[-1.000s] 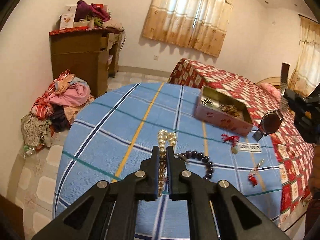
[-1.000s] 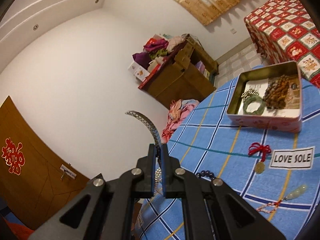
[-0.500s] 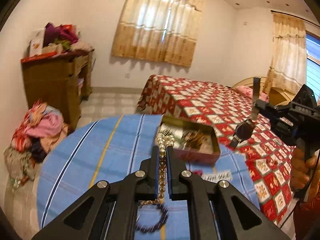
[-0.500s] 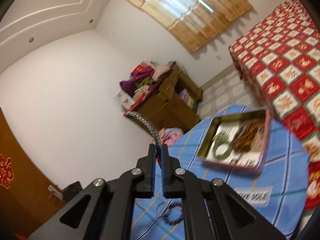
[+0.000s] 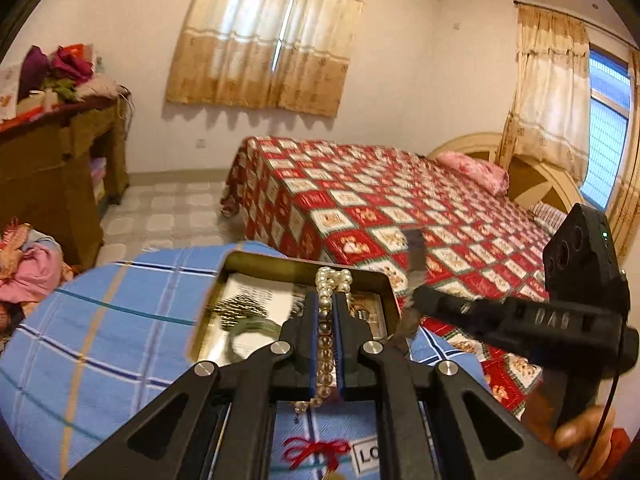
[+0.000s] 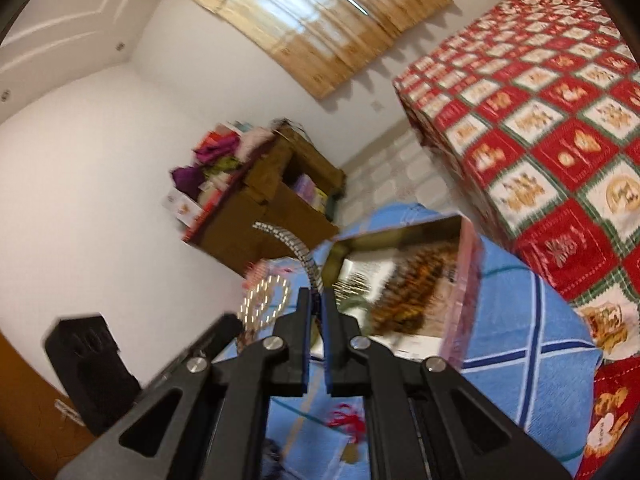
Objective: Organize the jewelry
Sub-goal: 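Lower the pearls and chain bracelet into the pink tin while both tools open, then move both open tools back toward the remaining jewelry on the cloth, then grasp the jade pendant on its red cord with the right tool, then grasp the red-string coin pendant with the left tool while the right drops the jade, then carry the red-string pendant over the tin and open the left tool, then move both tools back toward the silver bangle and purple bead bracelet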
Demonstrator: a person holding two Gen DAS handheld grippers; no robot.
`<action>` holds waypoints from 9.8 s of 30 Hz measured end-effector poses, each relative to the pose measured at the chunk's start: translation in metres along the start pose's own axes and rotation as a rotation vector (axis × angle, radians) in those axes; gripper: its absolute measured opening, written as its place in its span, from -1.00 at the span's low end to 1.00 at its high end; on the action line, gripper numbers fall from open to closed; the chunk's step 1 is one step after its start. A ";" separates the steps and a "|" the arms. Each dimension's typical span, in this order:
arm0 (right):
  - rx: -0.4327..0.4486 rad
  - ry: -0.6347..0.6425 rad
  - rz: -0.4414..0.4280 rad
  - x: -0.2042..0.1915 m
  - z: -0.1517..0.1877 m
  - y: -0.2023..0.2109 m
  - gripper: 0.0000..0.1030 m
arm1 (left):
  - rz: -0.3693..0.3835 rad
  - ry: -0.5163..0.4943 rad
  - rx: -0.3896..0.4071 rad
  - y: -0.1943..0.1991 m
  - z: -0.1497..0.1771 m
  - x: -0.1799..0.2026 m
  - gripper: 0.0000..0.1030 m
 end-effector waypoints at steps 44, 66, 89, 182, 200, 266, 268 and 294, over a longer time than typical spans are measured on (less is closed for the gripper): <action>-0.057 0.121 0.167 -0.018 0.156 0.081 0.11 | -0.450 0.166 -0.188 0.178 0.175 -0.058 0.39; -0.200 0.206 0.143 -0.026 0.198 0.071 -0.39 | -0.392 0.073 -0.228 0.173 0.192 -0.045 0.39; -0.229 0.301 0.313 -0.010 0.197 0.055 0.09 | -0.311 0.093 -0.218 0.168 0.187 -0.035 0.39; 0.173 -0.020 0.085 0.033 0.023 0.101 0.42 | -0.100 0.011 0.011 -0.018 -0.022 -0.010 -0.90; 0.137 -0.058 0.080 0.037 0.040 0.090 0.42 | -0.177 0.059 -0.115 -0.025 0.004 -0.029 0.33; -0.116 0.211 0.206 -0.046 0.188 0.077 0.31 | -0.415 0.184 -0.331 0.156 0.194 -0.047 0.35; -0.120 0.223 0.205 -0.049 0.190 0.075 0.30 | -0.429 0.188 -0.333 0.159 0.195 -0.052 0.35; -0.152 0.201 0.195 -0.050 0.197 0.068 0.03 | -0.467 0.034 -0.286 0.188 0.194 -0.082 0.35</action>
Point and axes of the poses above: each gripper's, at about its wrist camera, not at the fingertips, and y roughly against the way its jaws point, x to its right, z to its underside, the point moved 4 cm from there along -y, roughly the way its jaws point, and after that the axes turned 8 degrees about -y, right-handed, at the moved point
